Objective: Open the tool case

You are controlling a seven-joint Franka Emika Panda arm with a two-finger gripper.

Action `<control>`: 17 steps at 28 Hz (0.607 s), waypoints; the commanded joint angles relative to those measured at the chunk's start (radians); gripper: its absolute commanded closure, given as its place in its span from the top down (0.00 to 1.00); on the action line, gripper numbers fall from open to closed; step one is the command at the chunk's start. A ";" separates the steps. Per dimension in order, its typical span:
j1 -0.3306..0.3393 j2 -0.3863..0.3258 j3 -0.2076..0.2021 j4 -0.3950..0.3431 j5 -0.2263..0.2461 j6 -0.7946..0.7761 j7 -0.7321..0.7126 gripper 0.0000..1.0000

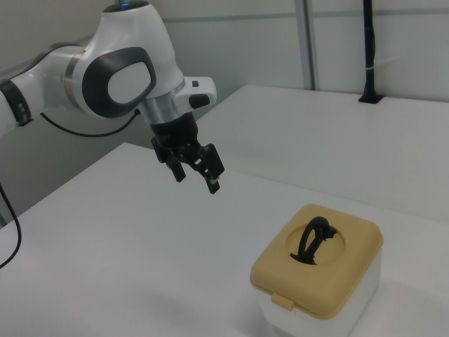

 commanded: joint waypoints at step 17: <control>-0.199 0.087 -0.010 0.096 -0.021 -0.003 -0.099 1.00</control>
